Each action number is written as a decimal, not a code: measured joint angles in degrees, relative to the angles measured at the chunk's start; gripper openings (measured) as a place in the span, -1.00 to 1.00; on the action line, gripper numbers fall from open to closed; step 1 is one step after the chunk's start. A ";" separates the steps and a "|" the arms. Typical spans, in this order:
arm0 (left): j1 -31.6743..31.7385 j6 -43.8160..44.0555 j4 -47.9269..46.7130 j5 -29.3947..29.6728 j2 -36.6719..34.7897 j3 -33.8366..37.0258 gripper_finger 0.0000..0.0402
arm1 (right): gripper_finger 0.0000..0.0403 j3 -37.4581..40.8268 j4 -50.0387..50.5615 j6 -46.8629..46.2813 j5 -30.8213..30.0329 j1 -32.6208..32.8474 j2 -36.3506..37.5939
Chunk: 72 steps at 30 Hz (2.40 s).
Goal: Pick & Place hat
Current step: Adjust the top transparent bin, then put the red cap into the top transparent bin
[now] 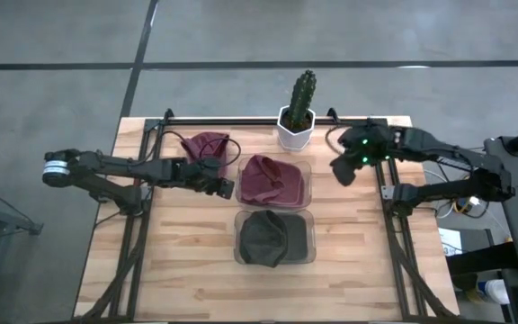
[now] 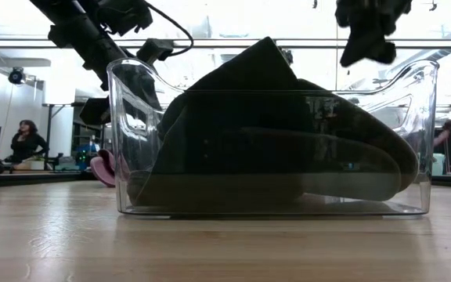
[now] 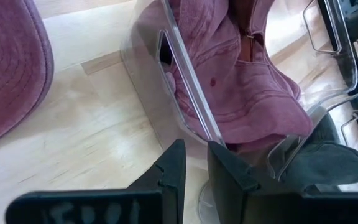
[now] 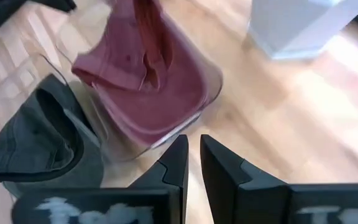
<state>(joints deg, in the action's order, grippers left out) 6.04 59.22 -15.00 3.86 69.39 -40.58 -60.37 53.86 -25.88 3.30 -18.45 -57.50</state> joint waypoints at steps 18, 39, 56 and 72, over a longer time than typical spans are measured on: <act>0.01 -0.24 -0.53 0.66 -0.01 0.11 -0.70 | -0.81 10.11 -12.65 -8.01 1.21 0.93 -15.16; 0.02 1.87 -9.44 1.31 -0.85 0.24 -0.70 | -0.81 9.17 -18.91 -8.11 -3.70 -0.13 -20.98; 3.27 2.31 -24.08 12.21 -13.57 0.28 -0.70 | -0.81 8.61 -8.86 -3.59 -7.99 -2.98 -9.70; 24.38 -0.27 -29.24 11.67 -12.16 0.46 -0.70 | -0.81 6.07 -9.36 -2.47 -8.01 -2.94 8.51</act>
<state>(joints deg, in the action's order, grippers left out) 30.42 58.96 -44.25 15.53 57.23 -40.12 -54.30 44.50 -28.35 -4.71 -21.39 -48.99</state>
